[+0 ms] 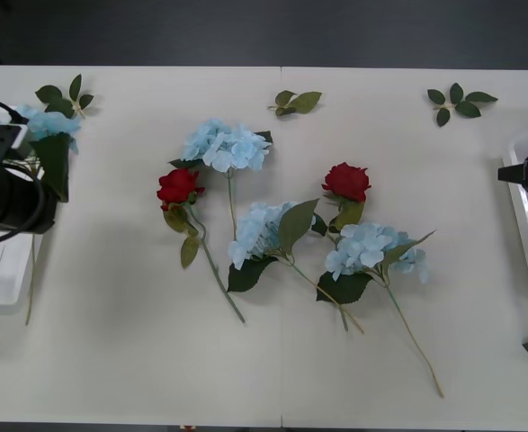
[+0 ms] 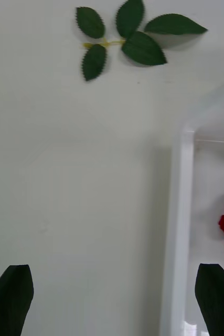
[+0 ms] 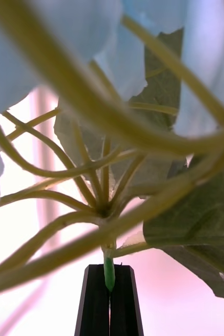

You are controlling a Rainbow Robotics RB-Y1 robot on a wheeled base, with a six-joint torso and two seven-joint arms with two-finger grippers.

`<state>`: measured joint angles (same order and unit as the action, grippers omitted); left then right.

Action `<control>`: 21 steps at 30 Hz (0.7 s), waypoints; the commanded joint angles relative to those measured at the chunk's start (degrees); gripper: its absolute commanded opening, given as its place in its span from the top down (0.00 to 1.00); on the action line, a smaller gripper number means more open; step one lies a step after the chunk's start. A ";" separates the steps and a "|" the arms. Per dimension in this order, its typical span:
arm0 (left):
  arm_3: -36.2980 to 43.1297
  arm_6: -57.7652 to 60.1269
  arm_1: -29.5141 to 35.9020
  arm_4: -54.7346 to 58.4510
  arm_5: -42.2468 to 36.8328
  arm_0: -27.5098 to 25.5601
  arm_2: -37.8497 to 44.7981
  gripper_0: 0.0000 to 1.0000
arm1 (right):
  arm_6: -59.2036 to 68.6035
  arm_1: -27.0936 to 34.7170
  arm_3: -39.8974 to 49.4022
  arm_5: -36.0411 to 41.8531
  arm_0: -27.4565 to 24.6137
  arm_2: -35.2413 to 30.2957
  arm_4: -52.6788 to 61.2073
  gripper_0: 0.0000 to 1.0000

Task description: Put the red flowers into the right box and the blue flowers into the left box

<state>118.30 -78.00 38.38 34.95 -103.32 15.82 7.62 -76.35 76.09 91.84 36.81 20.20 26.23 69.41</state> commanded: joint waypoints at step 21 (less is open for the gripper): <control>-58.80 -43.38 13.83 6.89 22.11 20.30 7.67 1.00 | -15.06 -1.12 25.58 3.36 -10.53 -0.83 9.26 0.10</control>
<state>59.32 -118.89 49.81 41.61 -82.97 35.62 16.39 -90.89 76.10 115.92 38.65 8.95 26.22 79.14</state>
